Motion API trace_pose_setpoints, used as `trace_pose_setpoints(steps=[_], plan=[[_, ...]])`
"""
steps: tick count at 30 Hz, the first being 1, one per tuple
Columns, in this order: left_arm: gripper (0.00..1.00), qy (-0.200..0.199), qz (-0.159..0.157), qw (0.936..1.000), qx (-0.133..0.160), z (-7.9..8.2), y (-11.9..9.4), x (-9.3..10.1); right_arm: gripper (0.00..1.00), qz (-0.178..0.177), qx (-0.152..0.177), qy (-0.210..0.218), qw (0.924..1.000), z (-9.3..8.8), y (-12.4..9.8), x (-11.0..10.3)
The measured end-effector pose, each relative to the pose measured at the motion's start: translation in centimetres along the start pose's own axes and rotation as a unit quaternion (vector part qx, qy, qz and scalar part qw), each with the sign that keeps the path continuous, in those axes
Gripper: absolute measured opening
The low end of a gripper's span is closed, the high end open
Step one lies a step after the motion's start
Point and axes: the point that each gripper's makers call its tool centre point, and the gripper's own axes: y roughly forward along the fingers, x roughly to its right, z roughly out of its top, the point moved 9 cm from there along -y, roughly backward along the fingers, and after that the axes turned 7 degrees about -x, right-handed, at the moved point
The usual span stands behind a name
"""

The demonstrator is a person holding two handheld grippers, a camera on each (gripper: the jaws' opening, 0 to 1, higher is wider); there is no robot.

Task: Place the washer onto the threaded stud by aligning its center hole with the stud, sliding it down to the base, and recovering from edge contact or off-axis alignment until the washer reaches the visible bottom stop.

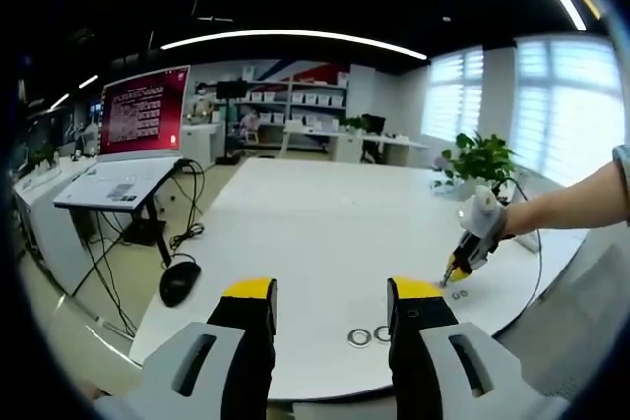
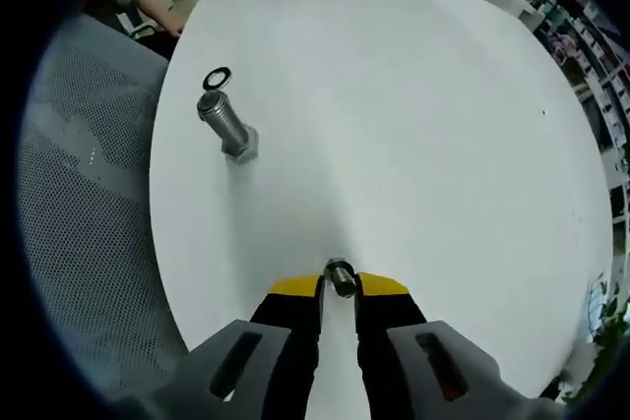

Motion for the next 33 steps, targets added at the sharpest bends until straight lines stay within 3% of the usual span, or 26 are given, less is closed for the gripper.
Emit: trace_pose_setpoints(steps=[2,5,9,14,17,19,21,27,30,31,33], plan=[[0.43,-0.001,0.0,1.0,0.001,0.0,0.0,0.0,0.16,-0.017,-0.012,-0.015,0.9997,-0.2,0.3,0.2],[0.43,-0.001,0.0,1.0,0.002,0.0,0.0,0.0,0.16,-0.015,-0.021,-0.021,0.9994,-0.5,0.2,-0.2],[0.43,0.0,-0.002,1.0,0.002,0.0,0.0,0.0,0.17,-0.007,-0.03,0.02,0.9993,-1.3,-1.6,-0.7],[0.43,-0.001,-0.002,1.0,0.006,0.0,0.0,0.0,0.27,0.059,0.025,0.081,0.9946,-2.5,-4.8,-3.2],[0.42,0.0,-0.005,1.0,0.007,0.1,0.0,0.1,0.27,0.093,0.064,0.148,0.9825,-3.7,-6.5,-4.7],[0.42,0.002,-0.005,1.0,0.008,0.1,0.0,0.1,0.26,0.096,0.077,0.18,0.9759,-4.5,-7.1,-5.3],[0.42,0.002,-0.004,0.9998,0.021,0.3,-0.1,0.1,0.25,0.104,0.092,0.203,0.9694,-5.2,-7.9,-6.2],[0.41,0.003,-0.009,0.9999,0.014,0.2,0.0,0.2,0.25,0.132,0.13,0.25,0.9504,-6.8,-10.2,-8.7],[0.41,0.005,-0.012,0.9998,0.012,0.2,0.0,0.2,0.25,0.149,0.155,0.308,0.9267,-7.0,-11.2,-9.7],[0.41,0.005,-0.013,0.9998,0.011,0.2,0.0,0.2,0.25,0.154,0.177,0.322,0.9173,-7.1,-11.8,-10.1],[0.41,0.007,-0.016,0.9998,0.01,0.2,0.0,0.3,0.24,0.155,0.204,0.316,0.9133,-7.2,-12.9,-10.8]])
